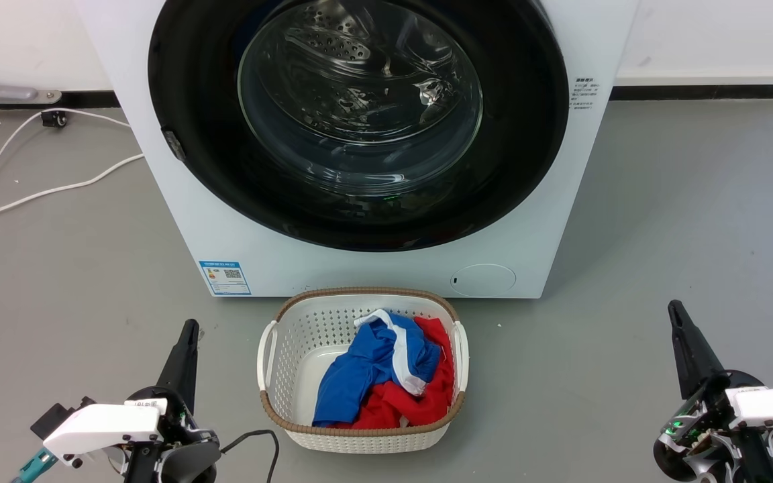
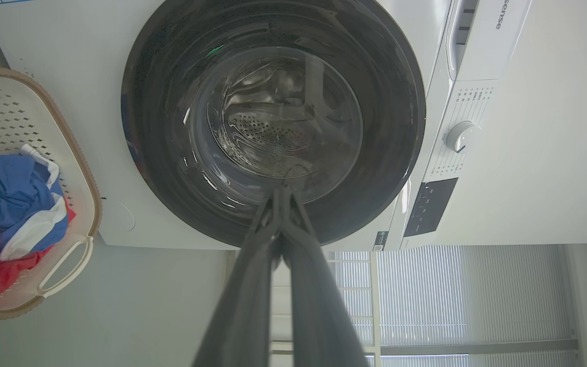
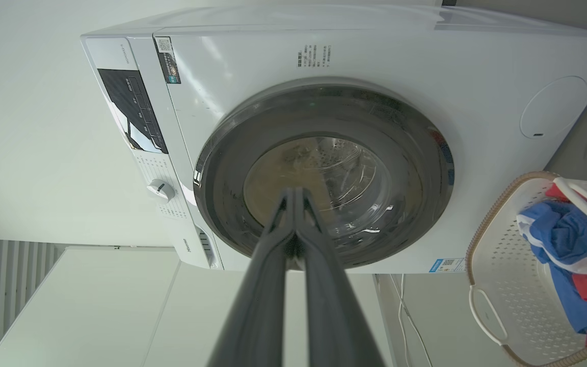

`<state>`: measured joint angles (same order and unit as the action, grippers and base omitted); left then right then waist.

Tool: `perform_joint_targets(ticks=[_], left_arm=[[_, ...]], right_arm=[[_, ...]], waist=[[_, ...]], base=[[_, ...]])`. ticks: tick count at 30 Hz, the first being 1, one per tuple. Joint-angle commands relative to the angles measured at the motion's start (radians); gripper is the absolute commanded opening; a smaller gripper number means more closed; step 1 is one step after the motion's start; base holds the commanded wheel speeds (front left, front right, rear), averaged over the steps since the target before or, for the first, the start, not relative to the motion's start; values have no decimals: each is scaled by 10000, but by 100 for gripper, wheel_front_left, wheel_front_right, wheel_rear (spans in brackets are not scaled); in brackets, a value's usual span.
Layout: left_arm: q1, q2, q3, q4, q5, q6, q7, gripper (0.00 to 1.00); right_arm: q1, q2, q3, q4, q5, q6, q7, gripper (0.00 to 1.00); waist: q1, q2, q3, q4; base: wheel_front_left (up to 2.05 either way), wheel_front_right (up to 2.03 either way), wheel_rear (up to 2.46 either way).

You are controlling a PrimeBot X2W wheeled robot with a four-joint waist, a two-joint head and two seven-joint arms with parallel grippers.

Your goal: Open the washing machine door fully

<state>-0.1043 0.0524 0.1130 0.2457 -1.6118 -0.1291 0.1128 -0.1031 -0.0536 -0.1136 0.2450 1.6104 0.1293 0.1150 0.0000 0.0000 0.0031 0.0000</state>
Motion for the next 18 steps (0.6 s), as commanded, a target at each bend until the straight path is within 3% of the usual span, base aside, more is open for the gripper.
perform_joint_targets(ticks=[1, 18], left_arm=[[-85, -21, 38, 6, 47, -29, 27, 0], [-84, -22, 41, 6, 51, -29, 31, 0]], right_arm=[[-112, 36, -13, 9, -16, 26, 5, 0], [-112, 38, -16, 9, -21, 26, 9, 0]], waist=[[0, 0, 0, 0], [0, 0, 0, 0]], base=[[0, 0, 0], [0, 0, 0]])
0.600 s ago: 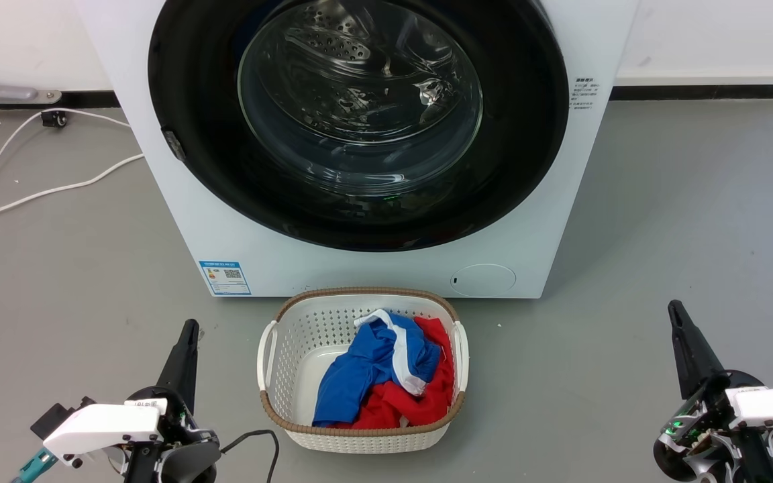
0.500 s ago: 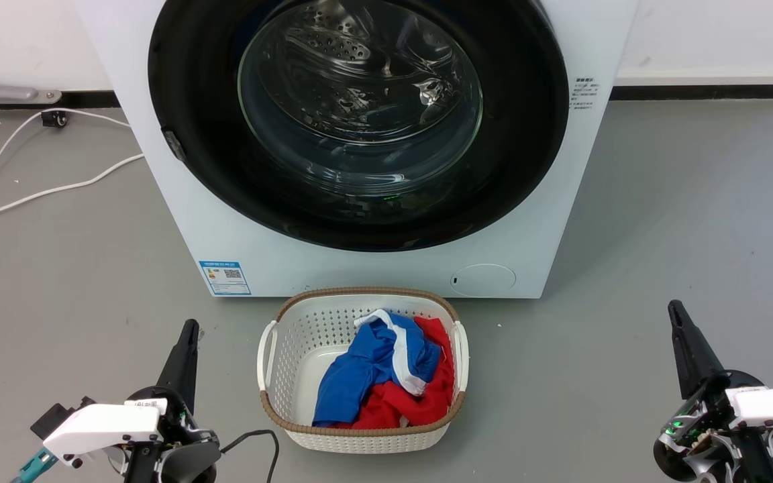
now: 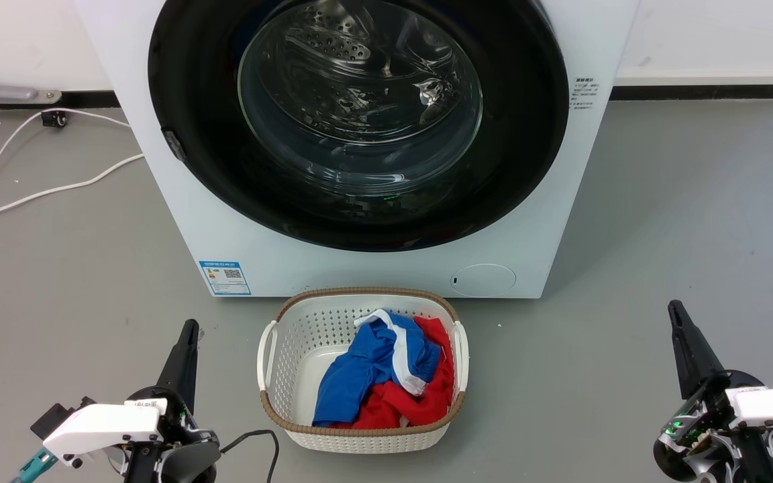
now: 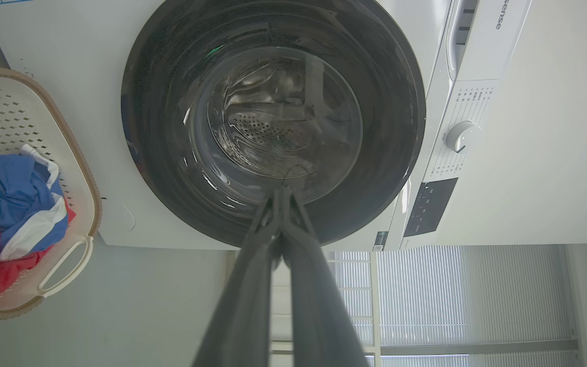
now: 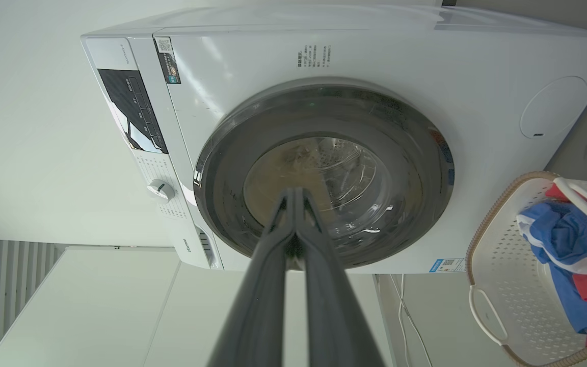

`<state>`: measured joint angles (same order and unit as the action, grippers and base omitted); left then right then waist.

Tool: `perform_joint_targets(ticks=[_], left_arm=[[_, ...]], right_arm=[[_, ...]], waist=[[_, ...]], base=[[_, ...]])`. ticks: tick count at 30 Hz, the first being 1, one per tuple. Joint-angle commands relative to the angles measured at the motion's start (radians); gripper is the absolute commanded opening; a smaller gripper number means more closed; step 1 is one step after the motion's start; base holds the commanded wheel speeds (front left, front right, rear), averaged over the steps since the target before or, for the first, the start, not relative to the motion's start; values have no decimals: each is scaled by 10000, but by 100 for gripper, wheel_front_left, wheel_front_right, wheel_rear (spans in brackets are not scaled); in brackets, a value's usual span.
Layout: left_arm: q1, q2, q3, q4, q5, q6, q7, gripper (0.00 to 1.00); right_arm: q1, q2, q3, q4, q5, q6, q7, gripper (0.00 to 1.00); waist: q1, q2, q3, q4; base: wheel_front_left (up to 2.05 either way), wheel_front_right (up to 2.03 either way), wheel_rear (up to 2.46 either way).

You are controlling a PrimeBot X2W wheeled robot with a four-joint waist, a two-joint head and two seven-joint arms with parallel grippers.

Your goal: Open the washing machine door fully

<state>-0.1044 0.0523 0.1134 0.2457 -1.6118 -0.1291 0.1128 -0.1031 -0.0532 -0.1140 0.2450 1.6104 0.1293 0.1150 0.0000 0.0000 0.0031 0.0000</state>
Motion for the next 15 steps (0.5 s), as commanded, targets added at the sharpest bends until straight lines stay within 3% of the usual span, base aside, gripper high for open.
perform_joint_targets(ticks=[1, 14, 15], left_arm=[[-83, -21, 35, 6, 51, -29, 31, 0], [-84, -22, 38, 6, 52, -29, 32, 0], [14, -2, -6, 33, -2, 0, -2, 100]], right_arm=[[-112, 33, -12, 9, -21, 26, 10, 0], [-113, 35, -14, 9, -22, 26, 12, 0], [15, 0, 0, 27, 0, -2, 0, 100]], waist=[[0, 0, 0, 0], [0, 0, 0, 0], [0, 0, 0, 0]], base=[[0, 0, 0], [0, 0, 0], [0, 0, 0]])
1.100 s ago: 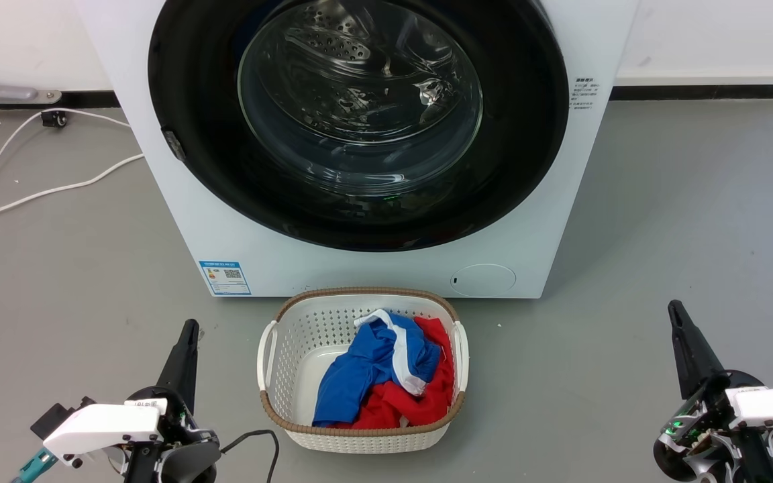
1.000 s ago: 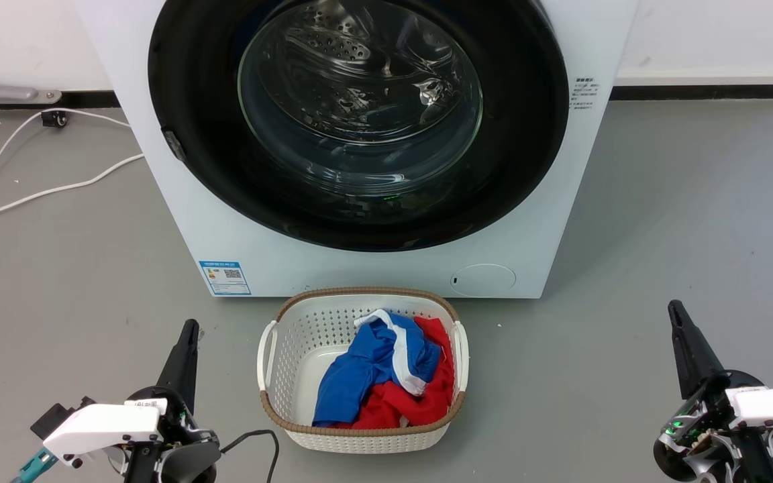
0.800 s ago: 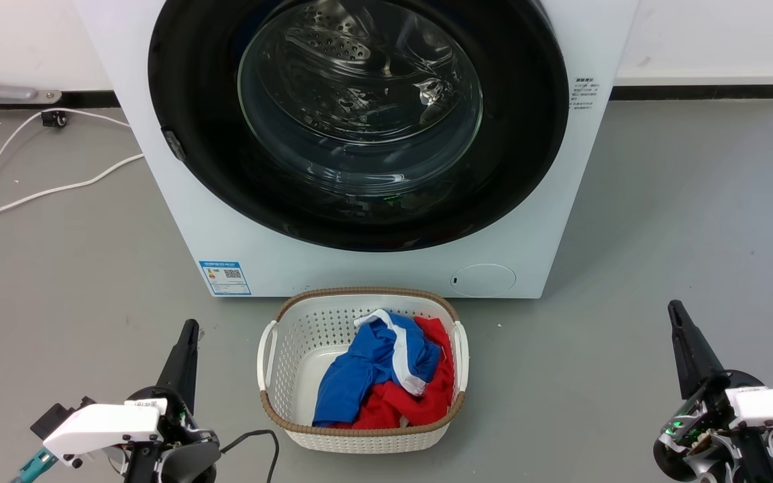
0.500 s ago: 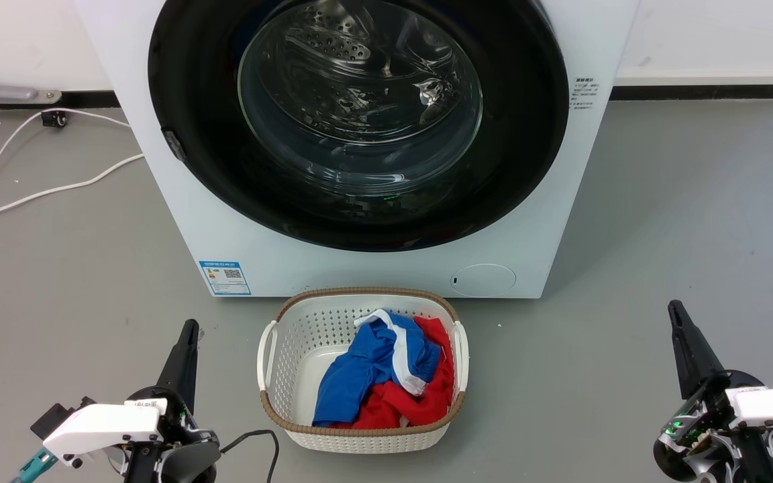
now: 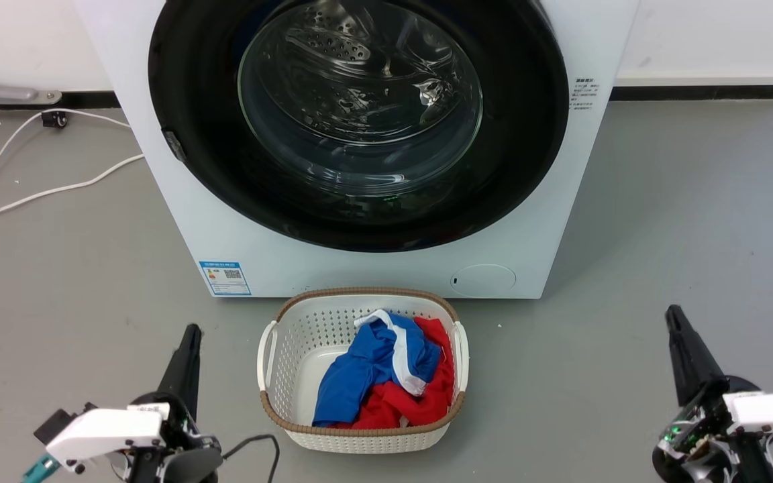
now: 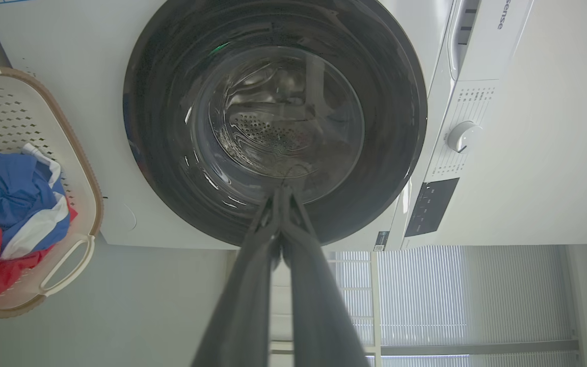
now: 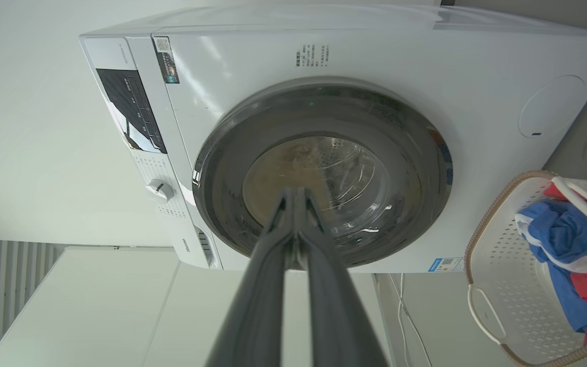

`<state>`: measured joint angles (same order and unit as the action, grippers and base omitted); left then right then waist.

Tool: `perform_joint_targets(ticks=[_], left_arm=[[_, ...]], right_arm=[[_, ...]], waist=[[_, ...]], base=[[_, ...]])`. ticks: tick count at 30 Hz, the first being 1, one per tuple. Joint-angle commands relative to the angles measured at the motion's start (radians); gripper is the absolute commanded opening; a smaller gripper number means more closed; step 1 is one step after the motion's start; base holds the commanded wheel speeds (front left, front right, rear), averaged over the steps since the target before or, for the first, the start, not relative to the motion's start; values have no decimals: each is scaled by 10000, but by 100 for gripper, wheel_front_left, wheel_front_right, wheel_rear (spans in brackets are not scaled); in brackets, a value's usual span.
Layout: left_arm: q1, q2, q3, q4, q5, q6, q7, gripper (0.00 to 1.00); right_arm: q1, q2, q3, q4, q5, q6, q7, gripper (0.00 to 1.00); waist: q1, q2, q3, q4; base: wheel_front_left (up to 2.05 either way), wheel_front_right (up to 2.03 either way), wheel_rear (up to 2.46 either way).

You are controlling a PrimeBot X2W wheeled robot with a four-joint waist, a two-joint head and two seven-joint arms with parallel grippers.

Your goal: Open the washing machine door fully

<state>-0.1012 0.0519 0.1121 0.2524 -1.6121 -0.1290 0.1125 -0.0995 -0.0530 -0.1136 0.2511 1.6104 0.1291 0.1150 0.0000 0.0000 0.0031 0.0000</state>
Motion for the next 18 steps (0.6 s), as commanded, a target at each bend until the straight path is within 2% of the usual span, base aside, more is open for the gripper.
perform_joint_targets(ticks=[1, 11, 18], left_arm=[[23, -4, -6, 42, 0, 0, -2, 100], [-18, -7, -621, -56, 180, -3, -491, 100], [-74, -5, -905, -151, 837, -5, -821, 100]], right_arm=[[28, 2, 2, 36, 0, 0, 0, 100], [216, 2, 259, -253, -206, 2, -426, 100], [292, -90, 481, -423, -640, 4, -801, 100]], waist=[[0, 0, 0, 0], [0, 0, 11, -7], [0, 0, 20, -7]], base=[[0, 0, 0], [0, 0, 0], [0, 0, 0]])
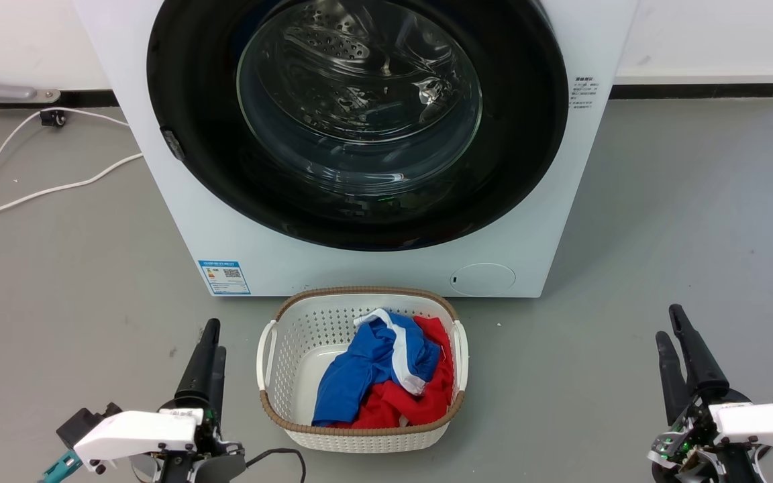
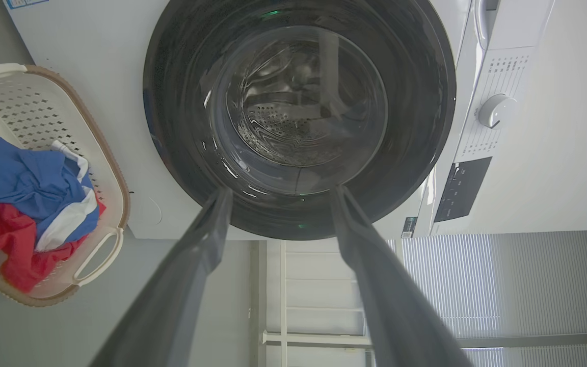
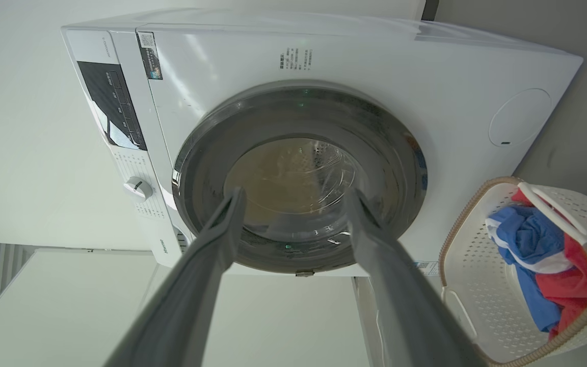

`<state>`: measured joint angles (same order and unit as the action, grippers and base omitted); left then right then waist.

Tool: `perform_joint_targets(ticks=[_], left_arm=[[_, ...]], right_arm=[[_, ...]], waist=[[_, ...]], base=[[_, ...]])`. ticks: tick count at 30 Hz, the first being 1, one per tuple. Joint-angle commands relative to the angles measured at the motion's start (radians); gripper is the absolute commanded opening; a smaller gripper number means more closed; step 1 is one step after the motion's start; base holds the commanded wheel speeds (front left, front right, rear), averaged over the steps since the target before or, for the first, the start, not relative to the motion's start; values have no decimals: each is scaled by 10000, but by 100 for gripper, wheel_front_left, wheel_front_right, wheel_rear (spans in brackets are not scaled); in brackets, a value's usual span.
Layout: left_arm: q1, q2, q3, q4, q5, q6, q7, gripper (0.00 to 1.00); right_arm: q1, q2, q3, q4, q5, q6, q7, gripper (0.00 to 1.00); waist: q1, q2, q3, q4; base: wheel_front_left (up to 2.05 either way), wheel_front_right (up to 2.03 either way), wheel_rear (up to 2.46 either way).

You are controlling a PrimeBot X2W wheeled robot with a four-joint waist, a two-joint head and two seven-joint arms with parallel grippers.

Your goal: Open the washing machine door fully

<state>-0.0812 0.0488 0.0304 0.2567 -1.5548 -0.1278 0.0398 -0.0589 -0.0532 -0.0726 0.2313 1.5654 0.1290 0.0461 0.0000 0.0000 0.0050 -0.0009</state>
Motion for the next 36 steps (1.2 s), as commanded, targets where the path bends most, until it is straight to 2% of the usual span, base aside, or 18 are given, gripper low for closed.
perform_joint_targets(ticks=[1, 7, 12, 19, 20, 28, 36], left_arm=[[-285, 25, -107, -192, 465, -17, -138, 100], [-326, 25, -226, -376, 1485, -19, -394, 100], [-346, 24, -337, -656, 2445, -21, -594, 100], [-410, 24, -641, -849, 4076, -23, -856, 100], [-422, 24, -702, -865, 4592, -23, -928, 100], [-452, 23, -850, -859, 6568, 85, -1200, 100], [-444, 23, -1068, -858, 8163, 161, -1456, 100]], right_arm=[[-104, -106, 101, -243, -292, 6, -163, 100], [-84, -144, 230, -432, -890, 8, -436, 100], [-44, -174, 241, -580, -1820, 9, -639, 100], [10, -192, 253, -770, -3654, 10, -905, 100], [28, -196, 249, -812, -4271, 10, -976, 100], [83, -193, 356, -971, -6598, 12, -1251, 100], [198, -130, 386, -1114, -8354, 14, -1411, 100]], waist=[[0, 0, 3, 3], [0, 0, 10, 0], [0, 0, 17, 0], [0, 0, 36, 5], [0, 0, 40, 4], [0, 0, 66, 3], [0, 0, 60, 4]], base=[[0, 0, 0], [0, 0, 0], [0, 0, 0], [0, 0, 0], [0, 0, 0], [0, 0, 0], [0, 0, 0]])
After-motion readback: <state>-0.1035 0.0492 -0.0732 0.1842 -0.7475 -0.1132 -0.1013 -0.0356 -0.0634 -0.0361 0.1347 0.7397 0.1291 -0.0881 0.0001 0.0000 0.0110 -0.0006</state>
